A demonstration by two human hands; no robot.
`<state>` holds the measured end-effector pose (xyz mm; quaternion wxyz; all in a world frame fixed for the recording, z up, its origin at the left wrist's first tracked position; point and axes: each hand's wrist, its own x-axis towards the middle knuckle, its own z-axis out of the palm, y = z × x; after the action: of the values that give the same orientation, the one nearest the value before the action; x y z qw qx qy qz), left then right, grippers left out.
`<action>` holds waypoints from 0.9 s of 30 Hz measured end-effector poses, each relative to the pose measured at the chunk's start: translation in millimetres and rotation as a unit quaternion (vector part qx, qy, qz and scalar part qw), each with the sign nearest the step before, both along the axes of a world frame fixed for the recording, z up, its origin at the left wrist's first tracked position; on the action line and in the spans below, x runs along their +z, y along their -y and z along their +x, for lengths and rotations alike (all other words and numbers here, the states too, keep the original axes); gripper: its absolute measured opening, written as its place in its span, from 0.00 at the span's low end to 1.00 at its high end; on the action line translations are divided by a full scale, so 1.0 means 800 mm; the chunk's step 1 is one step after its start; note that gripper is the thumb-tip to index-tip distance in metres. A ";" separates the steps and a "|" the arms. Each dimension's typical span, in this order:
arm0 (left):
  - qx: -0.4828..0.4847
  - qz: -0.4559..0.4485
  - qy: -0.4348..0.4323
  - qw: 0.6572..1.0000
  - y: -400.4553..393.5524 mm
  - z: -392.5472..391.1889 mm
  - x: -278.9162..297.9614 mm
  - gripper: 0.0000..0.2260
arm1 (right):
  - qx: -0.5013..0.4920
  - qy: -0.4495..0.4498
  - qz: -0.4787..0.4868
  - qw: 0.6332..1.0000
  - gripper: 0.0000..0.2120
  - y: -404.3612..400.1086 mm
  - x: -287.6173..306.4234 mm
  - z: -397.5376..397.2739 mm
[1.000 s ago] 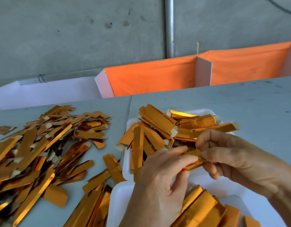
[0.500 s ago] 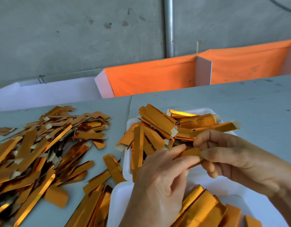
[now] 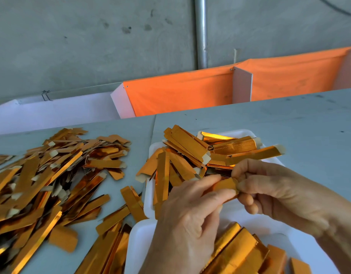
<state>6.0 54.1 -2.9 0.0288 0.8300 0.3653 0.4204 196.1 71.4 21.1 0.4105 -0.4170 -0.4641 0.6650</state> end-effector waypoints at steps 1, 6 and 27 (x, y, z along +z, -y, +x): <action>0.001 0.000 -0.005 1.000 0.000 -0.001 0.001 0.14 | 0.001 0.005 0.004 1.000 0.07 0.000 -0.001 0.000; 0.004 0.003 -0.007 1.000 0.000 -0.001 0.001 0.14 | 0.005 0.002 0.013 1.000 0.06 -0.001 -0.002 -0.001; -0.017 -0.027 0.010 0.999 0.000 -0.002 -0.002 0.16 | 0.021 0.005 0.035 0.999 0.02 0.002 0.003 0.004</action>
<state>4.1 54.4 -4.6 0.0617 0.8310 0.3620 0.4180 199.3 70.0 23.8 0.4089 -0.3956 -0.4977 0.6547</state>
